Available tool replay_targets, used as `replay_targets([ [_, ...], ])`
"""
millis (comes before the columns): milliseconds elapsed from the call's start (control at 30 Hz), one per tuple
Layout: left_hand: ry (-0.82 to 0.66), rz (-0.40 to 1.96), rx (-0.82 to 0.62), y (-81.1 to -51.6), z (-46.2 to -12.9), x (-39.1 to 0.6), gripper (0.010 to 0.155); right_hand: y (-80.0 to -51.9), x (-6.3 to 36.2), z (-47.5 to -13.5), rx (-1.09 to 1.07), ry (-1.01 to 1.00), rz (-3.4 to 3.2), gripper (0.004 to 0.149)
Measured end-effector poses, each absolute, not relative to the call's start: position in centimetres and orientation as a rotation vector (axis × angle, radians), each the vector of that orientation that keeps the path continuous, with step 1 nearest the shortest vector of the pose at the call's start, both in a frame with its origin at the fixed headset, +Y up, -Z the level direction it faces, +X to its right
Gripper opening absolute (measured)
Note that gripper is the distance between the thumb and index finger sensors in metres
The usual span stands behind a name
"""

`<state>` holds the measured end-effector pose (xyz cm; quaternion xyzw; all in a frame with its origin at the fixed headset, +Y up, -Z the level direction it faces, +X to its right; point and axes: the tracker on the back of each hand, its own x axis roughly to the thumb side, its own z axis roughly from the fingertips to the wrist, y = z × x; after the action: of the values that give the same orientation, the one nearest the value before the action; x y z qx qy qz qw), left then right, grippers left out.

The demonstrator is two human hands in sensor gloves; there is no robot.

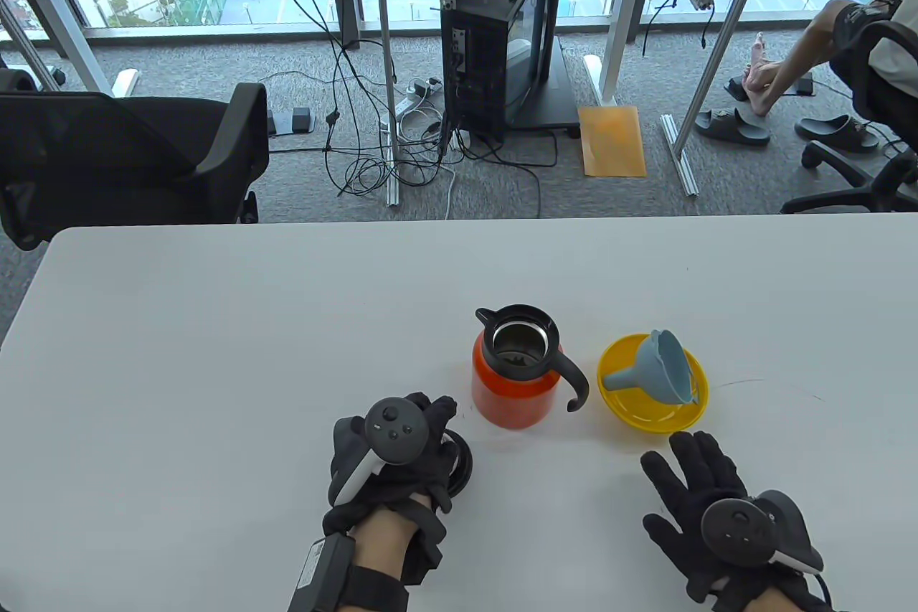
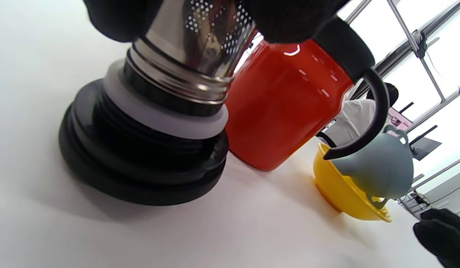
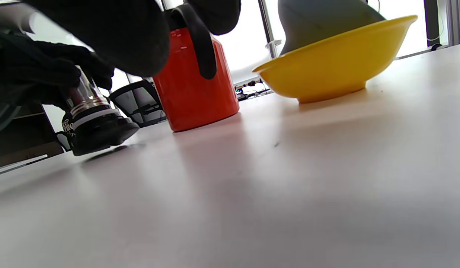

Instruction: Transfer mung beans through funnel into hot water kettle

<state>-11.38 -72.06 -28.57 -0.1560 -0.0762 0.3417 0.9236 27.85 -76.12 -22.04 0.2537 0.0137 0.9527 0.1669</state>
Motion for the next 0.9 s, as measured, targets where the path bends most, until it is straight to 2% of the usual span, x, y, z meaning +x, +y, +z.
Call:
replay_targets([
  [133, -0.158, 1.029, -0.345, -71.3, -28.2, -11.3, 0.063, -74.3, 25.9, -22.2, 0.851, 0.018, 2.635, 0.09],
  [333, -0.162, 1.498, -0.444, -71.5, -27.1, -8.8, 0.063, -71.8, 22.4, -22.7, 0.957, 0.023, 2.421, 0.113],
  [500, -0.178, 1.763, -0.589, -72.4, -25.9, -5.3, 0.063, -71.1, 20.9, -23.2, 0.989, 0.045, 2.222, 0.123],
  [567, -0.164, 1.815, -0.62, -73.0, -25.4, -4.4, 0.063, -70.8, 21.1, -23.1, 0.982, -0.048, 2.186, 0.123],
  [633, -0.214, 1.829, -0.667, -73.5, -24.7, -3.6, 0.064, -70.4, 21.8, -23.0, 1.004, -0.142, 2.197, 0.12],
  [767, -0.281, 1.721, -0.682, -73.8, -24.5, -3.1, 0.067, -70.4, 23.0, -22.8, 0.981, -0.162, 2.129, 0.117],
  [900, -0.339, 1.316, -0.464, -72.6, -25.0, -3.9, 0.07, -69.9, 24.3, -22.8, 0.917, -0.219, 2.104, 0.111],
])
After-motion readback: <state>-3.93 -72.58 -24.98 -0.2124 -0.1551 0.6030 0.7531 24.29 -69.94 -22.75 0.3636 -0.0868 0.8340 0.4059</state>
